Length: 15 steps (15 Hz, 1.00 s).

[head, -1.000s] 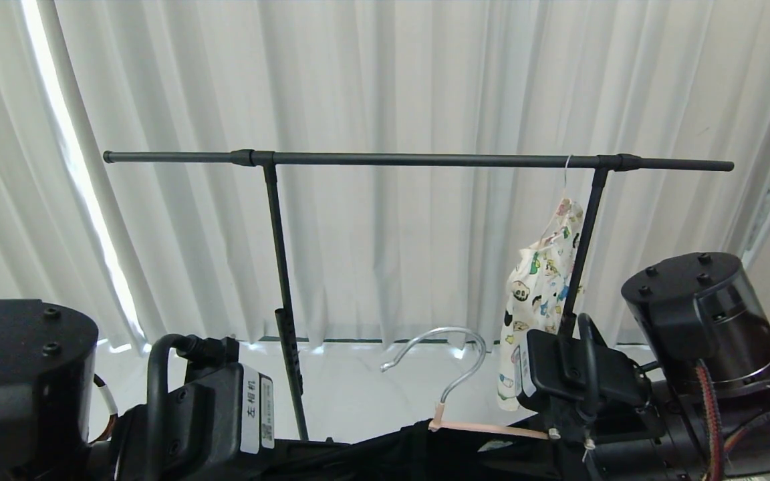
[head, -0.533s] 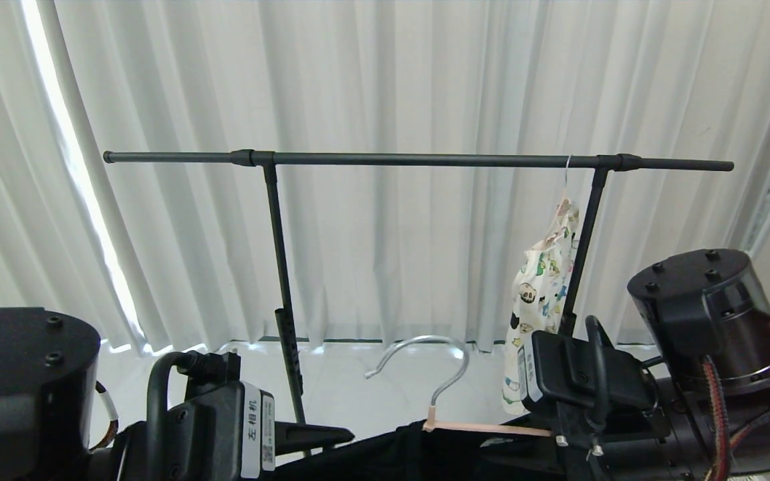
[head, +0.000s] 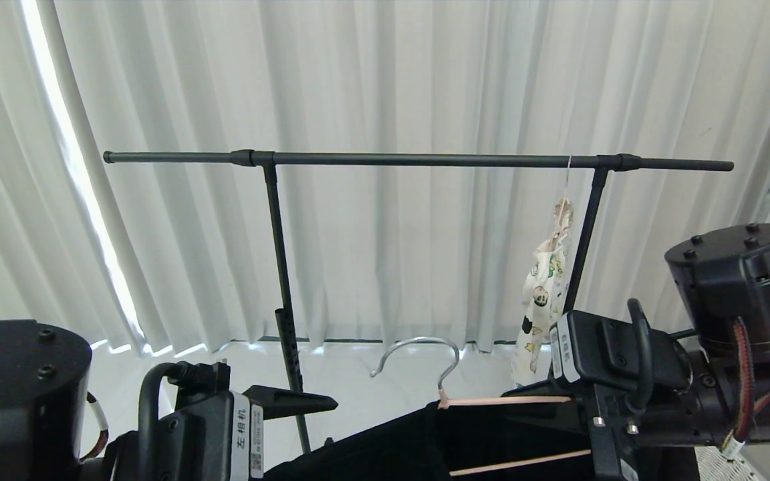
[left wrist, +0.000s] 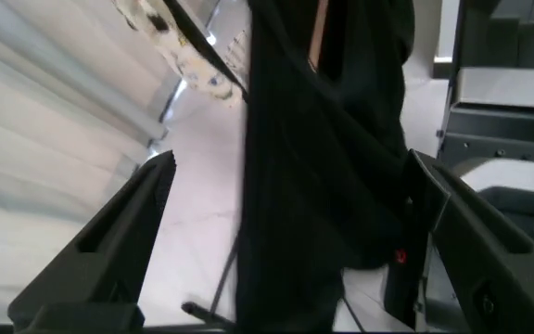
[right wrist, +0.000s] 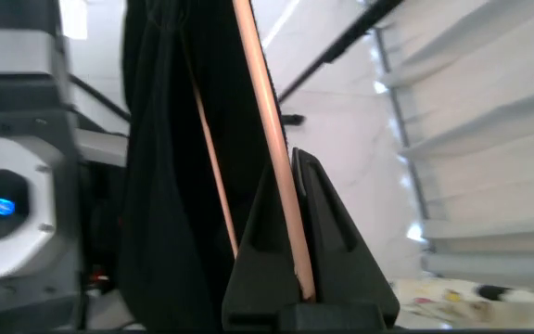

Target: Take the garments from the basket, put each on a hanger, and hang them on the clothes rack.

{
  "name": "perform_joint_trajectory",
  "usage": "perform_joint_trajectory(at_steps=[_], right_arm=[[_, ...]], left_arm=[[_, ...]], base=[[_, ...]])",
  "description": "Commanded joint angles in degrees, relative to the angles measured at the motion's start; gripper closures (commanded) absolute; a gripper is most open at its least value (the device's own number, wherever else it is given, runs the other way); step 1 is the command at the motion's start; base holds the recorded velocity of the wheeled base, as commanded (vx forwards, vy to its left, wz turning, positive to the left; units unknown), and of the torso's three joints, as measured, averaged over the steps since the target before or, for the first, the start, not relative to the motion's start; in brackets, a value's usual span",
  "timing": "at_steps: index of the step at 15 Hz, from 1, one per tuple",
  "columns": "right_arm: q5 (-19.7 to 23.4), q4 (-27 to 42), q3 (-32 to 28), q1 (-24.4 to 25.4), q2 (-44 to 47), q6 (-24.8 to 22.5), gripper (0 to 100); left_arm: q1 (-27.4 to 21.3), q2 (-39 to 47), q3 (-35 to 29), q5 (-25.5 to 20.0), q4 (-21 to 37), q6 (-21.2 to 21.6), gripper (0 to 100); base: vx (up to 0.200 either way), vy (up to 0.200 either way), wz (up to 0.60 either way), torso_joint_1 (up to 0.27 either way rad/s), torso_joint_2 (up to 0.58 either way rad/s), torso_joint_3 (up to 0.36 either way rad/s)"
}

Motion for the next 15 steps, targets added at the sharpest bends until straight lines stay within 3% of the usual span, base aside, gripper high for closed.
perform_joint_trajectory(at_steps=[1,5,6,7,9,15], right_arm=[[0.29,0.05,0.15,-2.83,-1.45,-1.32,100],[0.56,0.05,0.15,-5.82,-3.91,-1.50,100],[0.56,0.05,0.15,-5.82,-4.09,-1.50,100],[0.47,0.05,0.15,-5.91,-5.14,-1.41,100],[0.38,0.14,0.24,-5.91,-5.93,-1.41,100],[0.38,-0.13,0.24,-7.14,-8.39,-1.24,100]], left_arm=[[4.36,-1.72,3.45,-0.03,-0.10,-0.13,0],[15.53,-6.29,9.69,-0.12,-0.10,-0.22,0],[16.32,-6.56,9.87,-0.12,-0.10,-0.22,0],[20.89,-7.17,10.84,-0.12,-0.10,-0.22,0],[24.67,-7.61,11.54,-0.20,-0.10,-0.22,0],[26.43,-8.49,13.82,-0.29,-0.10,-0.13,0]], base=[[0.000,0.000,0.00,0.000,0.00,0.000],[0.000,0.000,0.00,0.000,0.00,0.000],[0.000,0.000,0.00,0.000,0.00,0.000],[0.000,0.000,0.00,0.000,0.00,0.000],[0.000,0.000,0.00,0.000,0.00,0.000],[0.000,0.000,0.00,0.000,0.00,0.000]])
